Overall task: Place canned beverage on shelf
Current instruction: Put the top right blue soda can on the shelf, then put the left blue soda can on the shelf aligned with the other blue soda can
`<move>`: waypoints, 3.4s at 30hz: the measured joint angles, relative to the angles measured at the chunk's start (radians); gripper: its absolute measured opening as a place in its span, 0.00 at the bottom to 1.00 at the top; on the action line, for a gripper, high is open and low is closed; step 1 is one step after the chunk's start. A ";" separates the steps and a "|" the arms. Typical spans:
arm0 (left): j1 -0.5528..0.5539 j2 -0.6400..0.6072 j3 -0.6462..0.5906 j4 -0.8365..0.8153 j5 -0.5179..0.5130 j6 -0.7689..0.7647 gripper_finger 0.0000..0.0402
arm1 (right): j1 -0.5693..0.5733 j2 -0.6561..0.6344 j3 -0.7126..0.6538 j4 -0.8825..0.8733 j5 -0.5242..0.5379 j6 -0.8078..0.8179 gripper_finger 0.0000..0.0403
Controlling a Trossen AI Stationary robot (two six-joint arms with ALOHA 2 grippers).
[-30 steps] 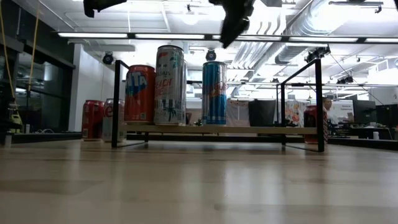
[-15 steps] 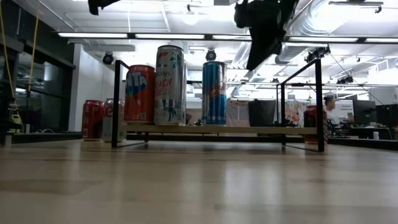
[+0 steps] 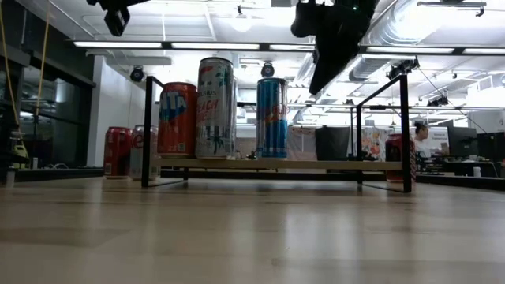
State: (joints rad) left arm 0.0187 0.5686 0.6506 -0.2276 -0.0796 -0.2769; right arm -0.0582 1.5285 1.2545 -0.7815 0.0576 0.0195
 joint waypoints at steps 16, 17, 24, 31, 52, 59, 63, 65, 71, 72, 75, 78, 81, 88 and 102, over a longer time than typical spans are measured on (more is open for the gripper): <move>-0.029 0.008 0.000 -0.039 -0.135 0.027 0.00 | -0.015 0.108 0.000 0.169 0.103 -0.040 0.00; -0.029 0.010 0.000 -0.038 -0.139 0.027 0.00 | -0.015 0.108 0.000 0.179 0.103 -0.033 0.00; -0.029 0.017 0.000 -0.038 -0.140 0.026 0.00 | -0.016 0.108 0.000 0.229 0.137 -0.027 0.00; -0.029 0.022 0.000 -0.037 -0.140 0.017 0.00 | -0.016 0.108 0.000 0.294 0.122 -0.042 0.00; -0.029 0.022 0.000 -0.037 -0.149 -0.001 0.00 | -0.020 0.109 0.000 0.342 0.127 -0.071 0.00; -0.028 0.022 0.000 -0.037 -0.150 -0.001 0.00 | -0.021 0.073 0.000 0.223 0.152 -0.046 0.00; -0.026 0.022 0.000 -0.034 -0.153 0.014 0.00 | -0.021 -0.010 0.000 0.062 0.152 0.020 0.00; -0.025 0.022 0.000 -0.023 -0.152 0.027 0.00 | -0.018 -0.059 0.000 0.006 0.152 0.068 0.00; -0.025 0.022 0.001 0.020 -0.154 0.062 0.00 | 0.017 -0.197 0.000 0.014 0.178 0.136 0.00; -0.025 0.022 0.001 0.019 -0.154 0.062 0.00 | 0.022 -0.216 0.000 0.040 0.189 0.131 0.00; -0.025 0.022 0.001 0.017 -0.154 0.062 0.00 | 0.032 -0.263 0.000 0.151 0.203 0.096 0.00; -0.025 0.022 0.001 0.017 -0.153 0.061 0.00 | 0.032 -0.294 0.000 0.278 0.195 0.051 0.00; -0.025 0.022 0.001 0.017 -0.153 0.055 0.00 | 0.020 -0.307 0.000 0.336 0.156 0.027 0.00; -0.025 0.022 0.001 0.017 -0.152 0.043 0.00 | -0.008 -0.328 -0.095 0.397 0.018 0.066 0.00; -0.025 0.022 0.001 0.056 -0.152 0.070 0.00 | -0.008 -0.535 -0.433 0.870 0.020 0.205 0.00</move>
State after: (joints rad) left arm -0.0063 0.5905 0.6514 -0.1711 -0.2311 -0.2067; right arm -0.0658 0.9936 0.8211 0.0890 0.0780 0.2240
